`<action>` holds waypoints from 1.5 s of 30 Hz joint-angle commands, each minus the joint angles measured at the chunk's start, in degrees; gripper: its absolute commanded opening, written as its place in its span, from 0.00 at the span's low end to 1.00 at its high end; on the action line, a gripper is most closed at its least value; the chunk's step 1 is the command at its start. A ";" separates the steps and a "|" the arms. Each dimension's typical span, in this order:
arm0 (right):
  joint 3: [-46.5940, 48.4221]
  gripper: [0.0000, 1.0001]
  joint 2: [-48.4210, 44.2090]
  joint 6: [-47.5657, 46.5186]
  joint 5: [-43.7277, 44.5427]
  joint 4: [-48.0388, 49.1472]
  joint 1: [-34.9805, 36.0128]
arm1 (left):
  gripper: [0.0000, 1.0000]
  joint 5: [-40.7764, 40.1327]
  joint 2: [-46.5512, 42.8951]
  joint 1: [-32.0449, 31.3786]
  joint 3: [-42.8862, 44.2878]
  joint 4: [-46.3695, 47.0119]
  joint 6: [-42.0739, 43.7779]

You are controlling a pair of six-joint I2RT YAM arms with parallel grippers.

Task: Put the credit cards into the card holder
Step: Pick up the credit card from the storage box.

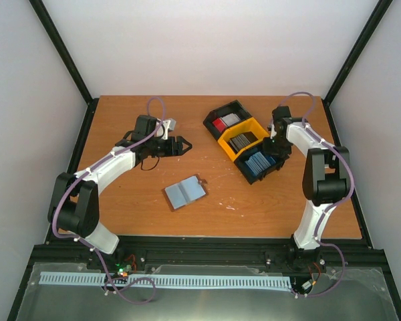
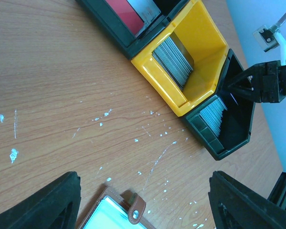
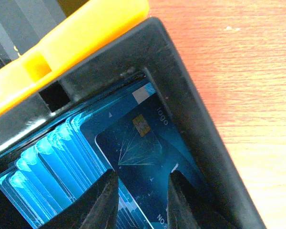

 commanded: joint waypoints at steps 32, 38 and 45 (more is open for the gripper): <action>-0.24 0.13 3.91 -7.01 24.80 1.17 5.89 | 0.75 -0.80 -1.71 0.01 -0.11 0.85 1.92; 0.40 0.03 3.03 -7.93 24.51 0.77 6.16 | 0.75 -0.86 -1.95 0.02 -0.08 0.77 1.90; 0.16 0.03 -1.08 -10.17 25.99 1.13 8.05 | 0.75 -0.68 -2.18 0.02 -0.28 0.76 1.84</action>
